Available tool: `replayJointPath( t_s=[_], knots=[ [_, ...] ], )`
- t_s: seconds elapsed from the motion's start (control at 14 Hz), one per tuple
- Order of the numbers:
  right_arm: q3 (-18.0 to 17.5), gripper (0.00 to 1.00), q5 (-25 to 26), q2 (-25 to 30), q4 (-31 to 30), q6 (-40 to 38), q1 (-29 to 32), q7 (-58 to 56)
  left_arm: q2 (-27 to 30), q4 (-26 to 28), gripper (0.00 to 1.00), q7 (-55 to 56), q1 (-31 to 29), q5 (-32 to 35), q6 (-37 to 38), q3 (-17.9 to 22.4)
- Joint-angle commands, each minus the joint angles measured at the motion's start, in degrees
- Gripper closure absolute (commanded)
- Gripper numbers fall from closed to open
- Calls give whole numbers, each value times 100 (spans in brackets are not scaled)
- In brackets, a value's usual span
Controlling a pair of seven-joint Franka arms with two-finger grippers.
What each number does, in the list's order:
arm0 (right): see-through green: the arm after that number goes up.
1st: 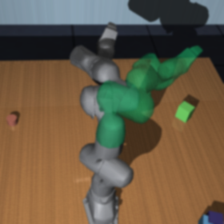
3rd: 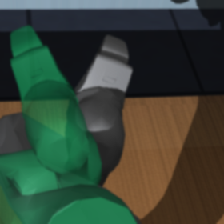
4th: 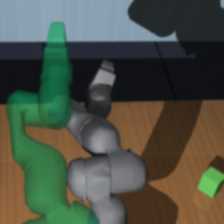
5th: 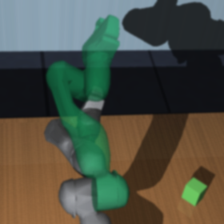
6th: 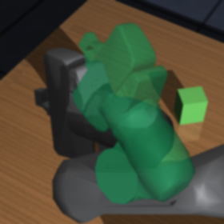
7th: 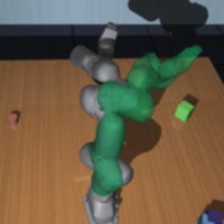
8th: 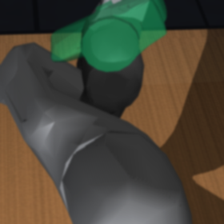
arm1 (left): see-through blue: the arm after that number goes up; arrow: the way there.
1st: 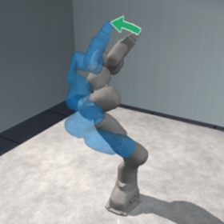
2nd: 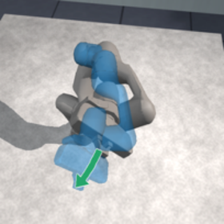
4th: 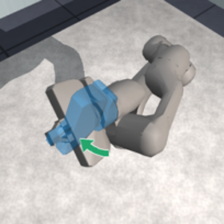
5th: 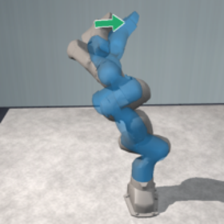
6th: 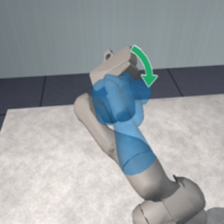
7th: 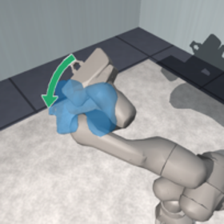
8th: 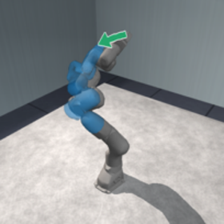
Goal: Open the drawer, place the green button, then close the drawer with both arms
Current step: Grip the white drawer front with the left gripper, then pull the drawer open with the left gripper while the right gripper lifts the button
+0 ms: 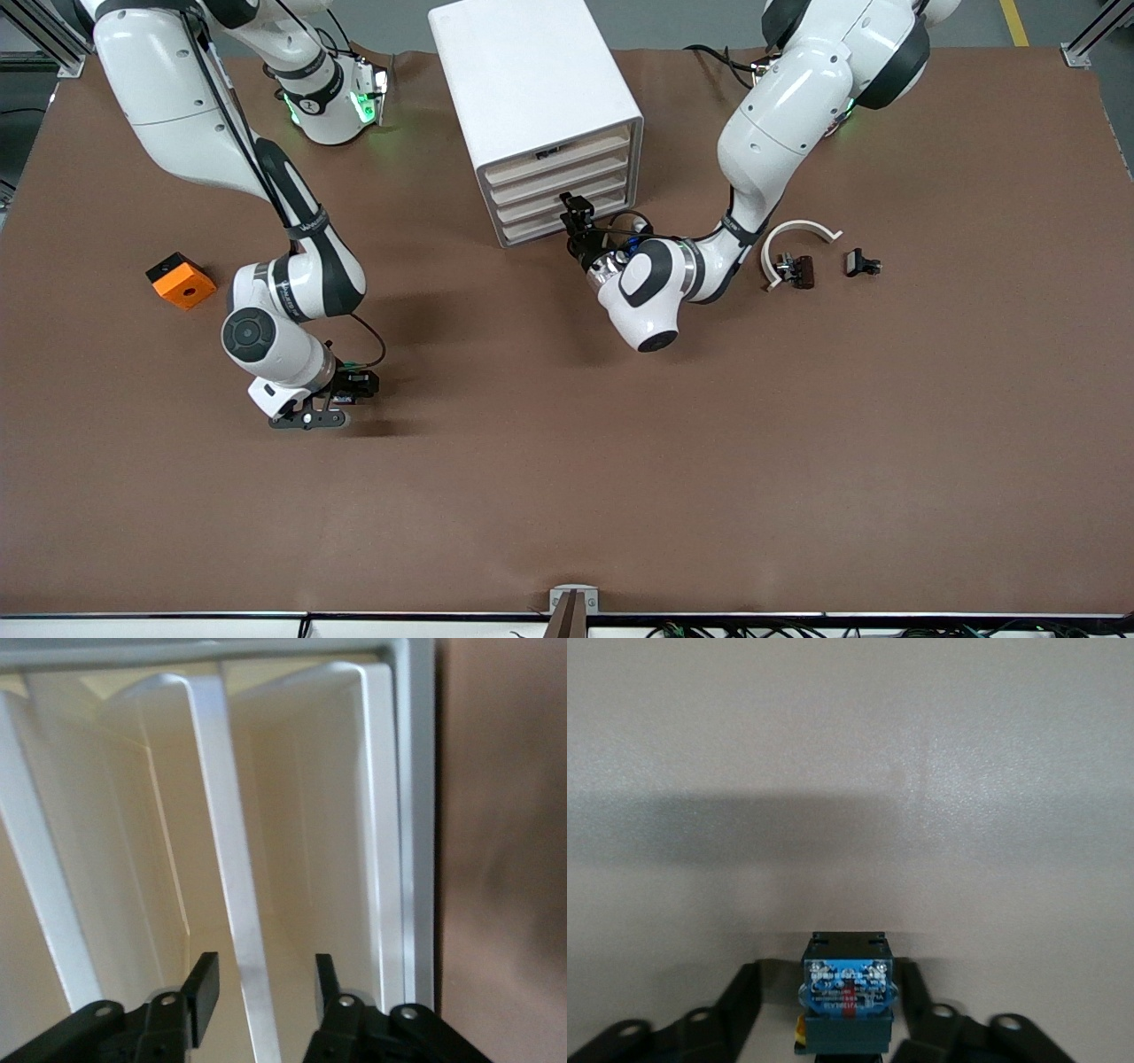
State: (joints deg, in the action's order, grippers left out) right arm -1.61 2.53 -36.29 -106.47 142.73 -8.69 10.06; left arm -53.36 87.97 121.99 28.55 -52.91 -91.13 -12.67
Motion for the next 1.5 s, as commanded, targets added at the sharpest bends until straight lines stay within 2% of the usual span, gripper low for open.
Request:
replayJointPath(
  t_s=[0.0, 0.07, 0.21, 0.29, 0.43, 0.57, 1.0, 1.29, 1.43],
  knots=[
    [-32, 66, 11, 52, -58, 35, -1, 101, -78, -149, 62, 220, 27, -70, 201, 37],
    [-32, 70, 11, 52, -58, 35, -10, 92, -78, -149, 63, 264, 45, -70, 201, 37],
    [-32, 73, 11, 61, -32, -9, -10, 92, -78, -149, 65, 291, 71, -79, 201, 37],
    [-32, 73, 11, 69, -32, -17, -10, 92, -69, -149, 69, 299, 63, -79, 209, 37],
    [-32, 73, 11, 96, -15, -70, 16, 92, -78, -149, 86, 299, 36, -79, 218, 37],
    [-32, 73, 11, 166, 12, -315, -1, 101, -78, -149, 98, 299, 27, -62, 218, 37],
    [-50, 72, 11, 649, 275, -1693, -124, 407, -78, -360, 100, 265, -104, -61, 192, 72],
    [-76, 71, 11, 904, 416, -2547, -405, 1075, -253, -852, 100, 194, -350, -61, 148, 81],
    [-76, 71, 11, 1088, 425, -2916, -694, 1636, -271, -983, 100, 11, -386, -79, -71, 325]
  ],
)
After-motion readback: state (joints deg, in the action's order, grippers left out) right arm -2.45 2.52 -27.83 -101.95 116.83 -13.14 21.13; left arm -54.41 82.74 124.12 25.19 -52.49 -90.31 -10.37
